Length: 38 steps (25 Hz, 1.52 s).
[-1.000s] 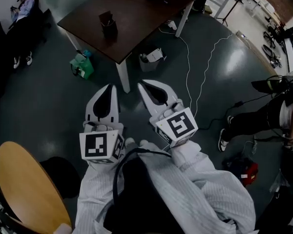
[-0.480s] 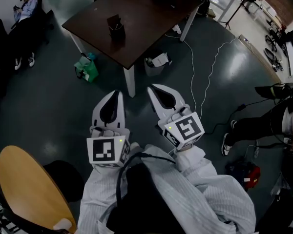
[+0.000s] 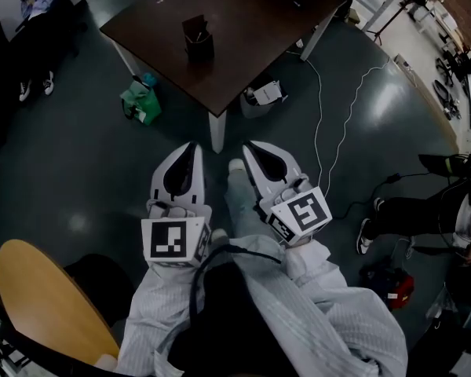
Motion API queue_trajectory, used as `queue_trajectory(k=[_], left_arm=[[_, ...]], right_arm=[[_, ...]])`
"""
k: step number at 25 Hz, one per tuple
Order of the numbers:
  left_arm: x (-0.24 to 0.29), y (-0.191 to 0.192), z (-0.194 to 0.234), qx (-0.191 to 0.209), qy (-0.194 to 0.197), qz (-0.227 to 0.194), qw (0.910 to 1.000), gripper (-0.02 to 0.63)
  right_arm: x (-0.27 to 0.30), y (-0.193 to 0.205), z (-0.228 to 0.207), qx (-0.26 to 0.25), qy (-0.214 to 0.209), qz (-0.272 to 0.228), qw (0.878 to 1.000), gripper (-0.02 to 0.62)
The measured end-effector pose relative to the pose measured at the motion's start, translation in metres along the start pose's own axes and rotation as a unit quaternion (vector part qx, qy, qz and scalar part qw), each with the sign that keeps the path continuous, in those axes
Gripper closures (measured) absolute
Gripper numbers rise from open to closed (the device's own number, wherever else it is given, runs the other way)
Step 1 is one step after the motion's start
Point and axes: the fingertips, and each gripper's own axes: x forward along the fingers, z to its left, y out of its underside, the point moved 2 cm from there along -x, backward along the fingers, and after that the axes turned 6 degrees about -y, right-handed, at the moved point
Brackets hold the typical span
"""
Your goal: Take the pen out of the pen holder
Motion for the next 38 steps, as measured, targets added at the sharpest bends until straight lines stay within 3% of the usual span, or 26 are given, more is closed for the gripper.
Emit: queue_trajectory(k=[9, 17, 21, 27, 32, 38], left_arm=[[0.168, -0.029, 0.041, 0.002, -0.036, -0.009, 0.9993, 0.601], [0.305, -0.041, 0.079, -0.01, -0.085, 0.011, 0.9963, 0.601], [0.337, -0.024, 0.101, -0.018, -0.105, 0.041, 0.9935, 0.601], [0.371, 0.006, 0.134, -0.037, -0.103, 0.078, 0.9909, 0.601], [0.389, 0.018, 0.156, -0.049, -0.095, 0.095, 0.9897, 0.601], [0.396, 0.043, 0.165, -0.054, -0.093, 0.115, 0.9875, 0.601]], right_arm=[[0.122, -0.037, -0.135, -0.009, -0.042, 0.002, 0.999, 0.594], [0.232, -0.046, -0.247, 0.006, -0.096, 0.052, 0.994, 0.592], [0.271, -0.025, -0.276, 0.032, -0.101, 0.082, 0.991, 0.592], [0.326, 0.017, -0.309, 0.075, -0.081, 0.122, 0.986, 0.58], [0.367, 0.045, -0.33, 0.106, -0.069, 0.142, 0.982, 0.549], [0.398, 0.088, -0.349, 0.133, -0.09, 0.185, 0.97, 0.483]])
